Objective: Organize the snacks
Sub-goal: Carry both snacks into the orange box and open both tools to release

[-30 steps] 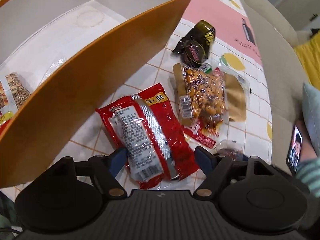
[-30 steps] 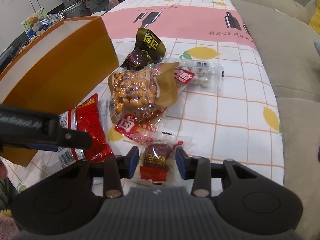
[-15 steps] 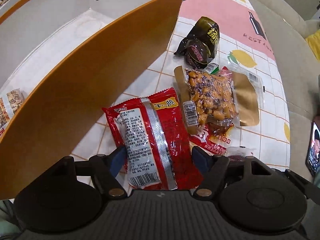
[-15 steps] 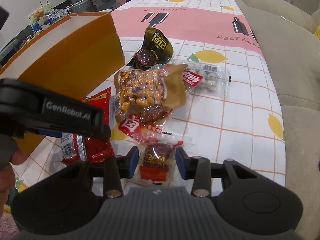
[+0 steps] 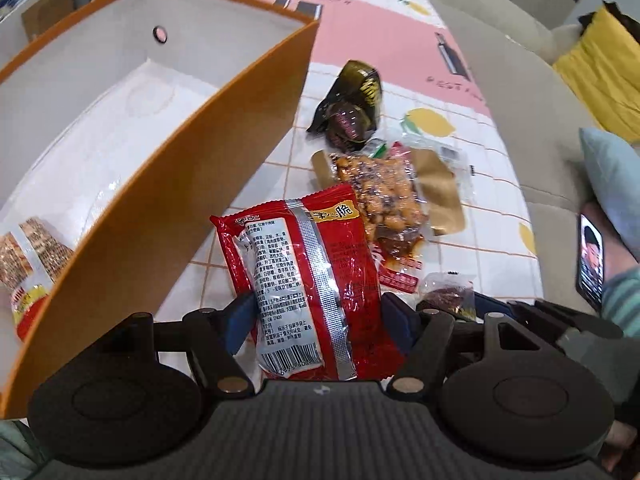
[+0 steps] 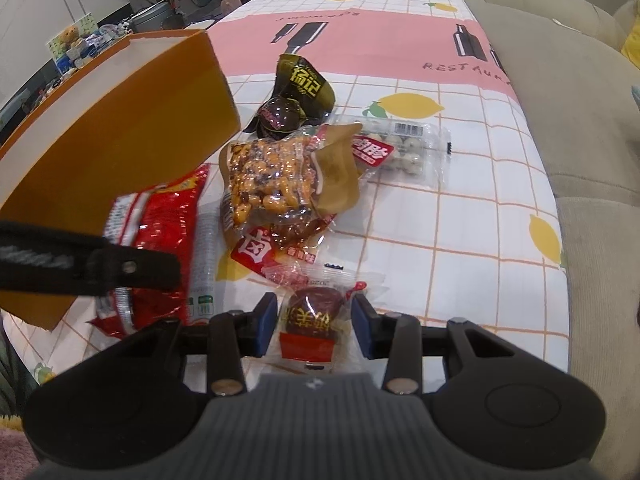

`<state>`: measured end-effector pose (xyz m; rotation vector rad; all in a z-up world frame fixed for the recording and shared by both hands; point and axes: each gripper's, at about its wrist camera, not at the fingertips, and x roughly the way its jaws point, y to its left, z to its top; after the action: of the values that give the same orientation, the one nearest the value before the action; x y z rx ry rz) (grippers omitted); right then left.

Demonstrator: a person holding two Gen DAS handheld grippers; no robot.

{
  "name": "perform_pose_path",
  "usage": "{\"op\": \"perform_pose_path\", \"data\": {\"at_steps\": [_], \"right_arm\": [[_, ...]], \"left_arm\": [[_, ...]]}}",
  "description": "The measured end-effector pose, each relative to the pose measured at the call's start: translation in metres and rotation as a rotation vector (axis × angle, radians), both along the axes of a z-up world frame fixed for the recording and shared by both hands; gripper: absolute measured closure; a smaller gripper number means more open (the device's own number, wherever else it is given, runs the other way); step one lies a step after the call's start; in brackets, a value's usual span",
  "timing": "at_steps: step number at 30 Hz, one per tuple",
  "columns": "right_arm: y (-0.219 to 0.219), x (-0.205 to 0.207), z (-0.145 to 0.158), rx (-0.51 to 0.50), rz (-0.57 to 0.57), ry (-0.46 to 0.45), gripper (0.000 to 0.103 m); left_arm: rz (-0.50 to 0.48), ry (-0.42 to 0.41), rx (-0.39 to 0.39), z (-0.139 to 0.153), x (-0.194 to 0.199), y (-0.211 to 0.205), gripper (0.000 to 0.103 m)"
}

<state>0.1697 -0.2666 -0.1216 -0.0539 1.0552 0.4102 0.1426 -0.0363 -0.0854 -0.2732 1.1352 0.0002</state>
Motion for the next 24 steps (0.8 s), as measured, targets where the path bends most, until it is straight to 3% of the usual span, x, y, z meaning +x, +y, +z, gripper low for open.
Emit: {"op": "perform_pose_path", "data": {"at_steps": [7,24], "right_arm": [[-0.006,-0.006,0.012,0.014,-0.014,-0.03,0.065],[-0.004,-0.029,0.052,0.084,0.011,-0.129,0.065]], "left_arm": [[-0.025,-0.029,-0.034,0.021,-0.013,0.003,0.025],[-0.059,-0.214,-0.065,0.089,-0.033,0.022,0.026]]}}
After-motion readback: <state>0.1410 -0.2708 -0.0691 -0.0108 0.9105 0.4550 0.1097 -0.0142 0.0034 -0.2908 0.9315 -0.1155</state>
